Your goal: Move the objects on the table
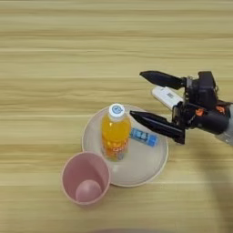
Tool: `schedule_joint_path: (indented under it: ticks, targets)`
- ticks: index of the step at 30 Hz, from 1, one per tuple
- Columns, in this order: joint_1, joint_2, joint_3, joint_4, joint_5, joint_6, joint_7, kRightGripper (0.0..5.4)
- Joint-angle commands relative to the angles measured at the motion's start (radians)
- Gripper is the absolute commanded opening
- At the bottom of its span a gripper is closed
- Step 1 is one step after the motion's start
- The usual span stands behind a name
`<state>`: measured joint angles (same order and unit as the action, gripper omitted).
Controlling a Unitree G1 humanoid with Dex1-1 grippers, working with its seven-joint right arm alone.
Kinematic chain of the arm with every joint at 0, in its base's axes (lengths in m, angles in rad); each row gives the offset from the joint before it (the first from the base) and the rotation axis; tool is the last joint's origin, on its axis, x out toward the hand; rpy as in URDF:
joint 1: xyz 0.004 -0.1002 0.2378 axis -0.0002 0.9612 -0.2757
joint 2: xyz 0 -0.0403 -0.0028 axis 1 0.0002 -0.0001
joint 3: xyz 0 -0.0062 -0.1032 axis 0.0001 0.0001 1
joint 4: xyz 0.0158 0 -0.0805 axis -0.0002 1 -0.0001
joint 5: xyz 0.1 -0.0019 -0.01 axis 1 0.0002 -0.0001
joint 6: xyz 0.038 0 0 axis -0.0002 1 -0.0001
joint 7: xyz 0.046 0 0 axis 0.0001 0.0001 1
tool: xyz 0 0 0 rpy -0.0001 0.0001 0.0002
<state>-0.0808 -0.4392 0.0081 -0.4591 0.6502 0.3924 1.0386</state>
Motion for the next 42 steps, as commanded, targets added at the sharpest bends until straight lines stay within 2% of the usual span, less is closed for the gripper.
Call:
schedule_joint_path:
  ticks: [1,5,8,19,22,34,42]
  targets:
    - [-0.012,-0.036,0.032,-0.046,-0.046,-0.038,0.0,5.38]
    - [-0.001,-0.045,0.094,-0.024,-0.145,-0.087,0.001,5.38]
    - [0.0,-0.035,0.127,-0.019,-0.183,-0.106,-0.004,5.38]
    - [-0.032,0.035,0.253,0.089,-0.395,-0.195,-0.103,5.38]
    - [-0.046,0.05,0.277,0.131,-0.462,-0.222,-0.144,5.03]
    - [-0.048,0.066,0.286,0.163,-0.497,-0.252,-0.162,3.52]
    - [-0.057,0.074,0.273,0.163,-0.482,-0.247,-0.165,3.43]
